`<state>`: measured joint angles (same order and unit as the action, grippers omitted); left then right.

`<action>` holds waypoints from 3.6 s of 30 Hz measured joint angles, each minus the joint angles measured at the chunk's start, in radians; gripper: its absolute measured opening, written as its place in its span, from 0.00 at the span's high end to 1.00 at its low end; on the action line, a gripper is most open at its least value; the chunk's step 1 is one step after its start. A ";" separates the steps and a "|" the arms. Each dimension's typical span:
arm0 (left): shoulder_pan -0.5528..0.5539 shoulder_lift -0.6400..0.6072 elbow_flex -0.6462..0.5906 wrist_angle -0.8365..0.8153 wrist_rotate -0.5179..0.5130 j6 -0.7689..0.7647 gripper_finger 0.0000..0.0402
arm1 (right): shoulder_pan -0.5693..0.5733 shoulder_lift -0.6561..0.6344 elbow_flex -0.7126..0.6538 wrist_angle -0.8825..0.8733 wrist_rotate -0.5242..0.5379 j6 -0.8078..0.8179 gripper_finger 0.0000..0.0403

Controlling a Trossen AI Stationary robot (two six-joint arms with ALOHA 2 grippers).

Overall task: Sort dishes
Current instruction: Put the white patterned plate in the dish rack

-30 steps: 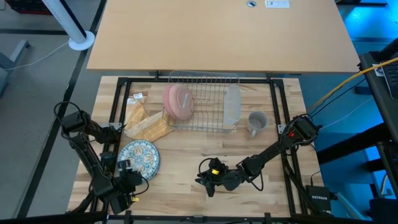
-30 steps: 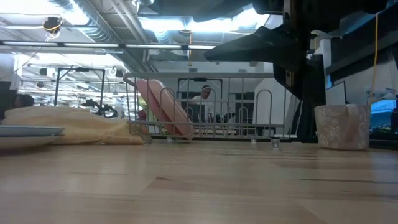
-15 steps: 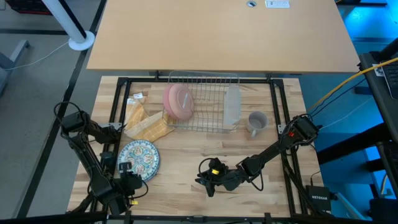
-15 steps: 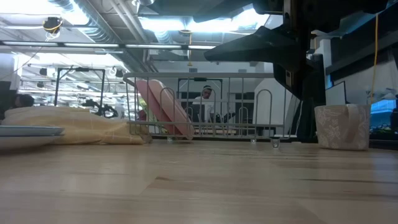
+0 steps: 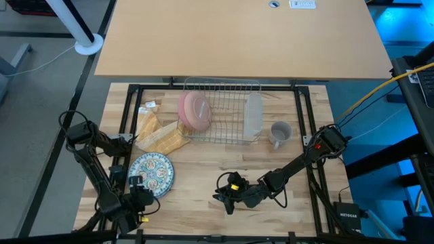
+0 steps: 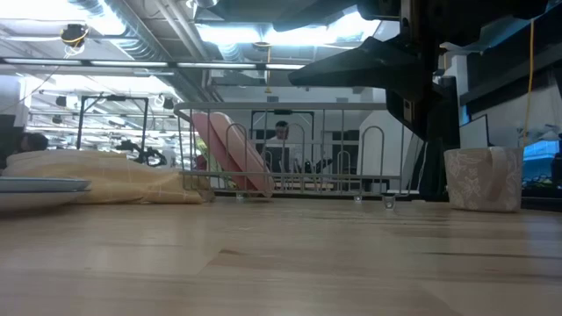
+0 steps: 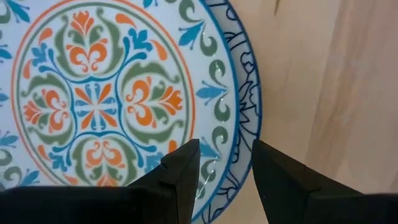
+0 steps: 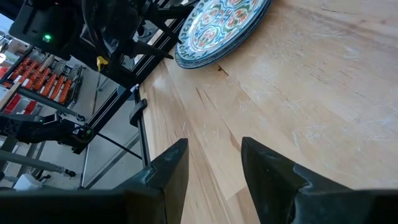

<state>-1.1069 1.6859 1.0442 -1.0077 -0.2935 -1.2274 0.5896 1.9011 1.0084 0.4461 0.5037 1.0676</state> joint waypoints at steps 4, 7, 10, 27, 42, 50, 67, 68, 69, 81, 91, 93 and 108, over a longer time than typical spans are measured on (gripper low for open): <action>0.000 0.000 -0.006 0.010 0.000 0.000 0.66 | 0.000 0.000 0.000 0.000 0.000 0.000 0.62; 0.000 0.000 -0.006 0.033 0.000 0.006 0.66 | 0.000 0.000 0.000 0.000 0.000 0.000 0.62; 0.000 0.000 -0.006 0.030 0.000 0.006 0.66 | 0.000 0.000 0.000 0.000 0.000 0.000 0.62; 0.000 0.006 -0.006 0.023 -0.001 0.013 0.66 | 0.000 0.000 0.000 0.000 0.000 0.000 0.62; 0.000 0.070 -0.003 -0.014 -0.020 -0.098 0.66 | 0.000 0.000 0.000 0.001 0.000 0.000 0.62; 0.000 0.074 -0.001 -0.135 -0.015 -0.157 0.66 | 0.000 0.000 0.000 0.001 0.000 0.000 0.62; 0.002 0.075 -0.003 -0.290 -0.077 -0.232 0.66 | 0.000 0.000 0.000 0.001 0.000 0.000 0.62; 0.002 0.075 -0.003 -0.290 -0.077 -0.232 0.66 | 0.000 0.000 0.000 0.001 0.001 0.000 0.62; 0.002 0.075 -0.003 -0.289 -0.077 -0.232 0.66 | 0.000 0.000 0.000 0.001 0.002 0.000 0.62; 0.002 0.073 0.016 -0.277 -0.077 -0.161 0.66 | -0.038 0.000 0.086 0.082 0.156 -0.184 0.62; 0.001 0.039 0.016 -0.152 -0.076 -0.141 0.66 | -0.148 0.109 0.273 0.071 -0.015 -0.263 0.62; 0.001 0.029 0.016 -0.155 -0.076 -0.135 0.66 | -0.161 0.130 0.286 0.072 -0.037 -0.263 0.62; -0.002 0.029 0.010 -0.121 -0.077 -0.127 0.66 | -0.213 0.164 0.292 0.061 0.019 -0.204 0.62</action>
<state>-1.1084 1.7145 1.0546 -1.1287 -0.3702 -1.3540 0.3763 2.0655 1.3006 0.5076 0.5232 0.8634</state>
